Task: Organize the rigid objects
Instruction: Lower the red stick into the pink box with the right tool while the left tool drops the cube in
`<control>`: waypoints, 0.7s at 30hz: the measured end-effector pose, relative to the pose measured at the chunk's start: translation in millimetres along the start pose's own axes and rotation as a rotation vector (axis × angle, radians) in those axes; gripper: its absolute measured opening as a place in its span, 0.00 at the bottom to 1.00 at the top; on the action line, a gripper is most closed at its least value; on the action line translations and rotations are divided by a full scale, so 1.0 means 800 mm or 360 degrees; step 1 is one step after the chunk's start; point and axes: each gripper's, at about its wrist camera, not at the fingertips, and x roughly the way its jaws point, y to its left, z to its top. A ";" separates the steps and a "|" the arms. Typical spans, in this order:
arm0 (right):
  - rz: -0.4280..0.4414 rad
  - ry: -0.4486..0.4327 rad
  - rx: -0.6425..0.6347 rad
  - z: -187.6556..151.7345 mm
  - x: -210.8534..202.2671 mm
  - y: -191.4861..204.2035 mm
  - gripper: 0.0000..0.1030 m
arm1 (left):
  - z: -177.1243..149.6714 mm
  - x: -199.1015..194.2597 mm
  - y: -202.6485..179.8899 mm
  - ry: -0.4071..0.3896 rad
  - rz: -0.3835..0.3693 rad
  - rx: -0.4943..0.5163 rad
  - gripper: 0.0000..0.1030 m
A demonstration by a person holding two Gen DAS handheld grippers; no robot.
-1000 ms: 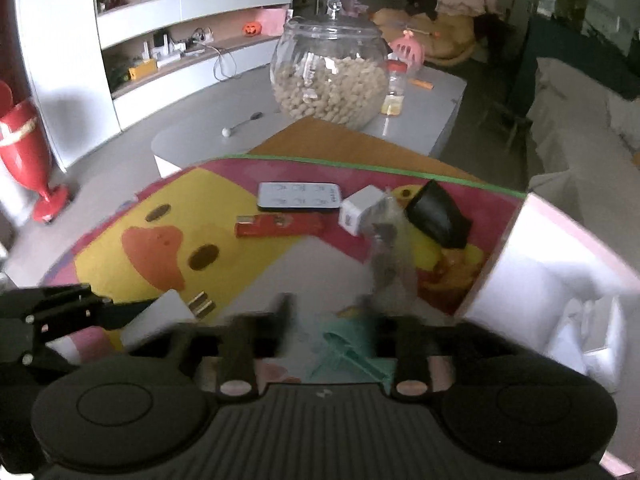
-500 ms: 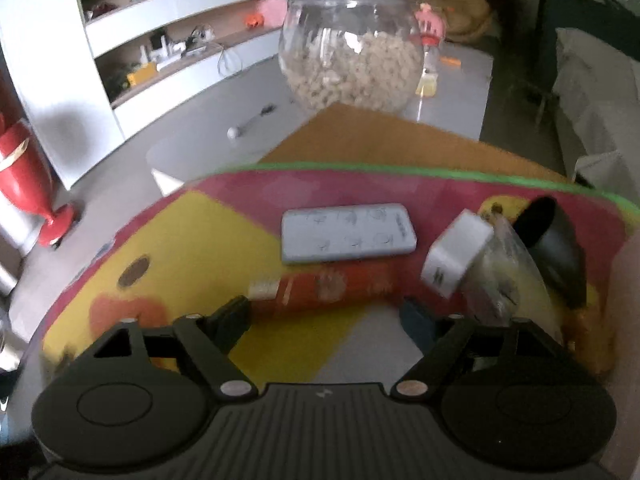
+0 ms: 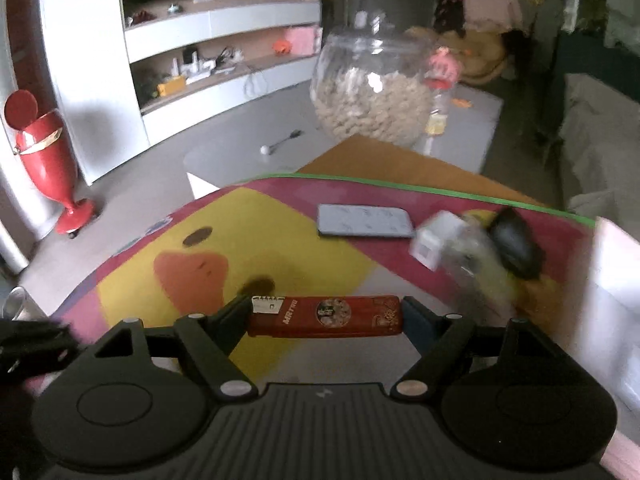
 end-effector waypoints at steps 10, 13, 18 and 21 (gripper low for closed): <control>-0.0506 -0.0159 0.0346 -0.137 -0.176 -0.064 0.79 | -0.009 0.001 -0.111 0.0159 -0.0287 0.0324 0.48; -0.0647 -0.0250 0.0419 -0.163 -0.217 -0.080 0.79 | 0.015 0.005 -0.148 0.0088 -0.0338 0.0395 0.48; -0.0749 -0.0396 0.0444 -0.184 -0.263 -0.097 0.79 | 0.089 0.025 -0.206 -0.0173 -0.0294 0.0540 0.48; -0.0744 -0.0432 0.0481 -0.193 -0.269 -0.107 0.79 | 0.142 0.062 -0.241 -0.0232 -0.0205 0.0609 0.48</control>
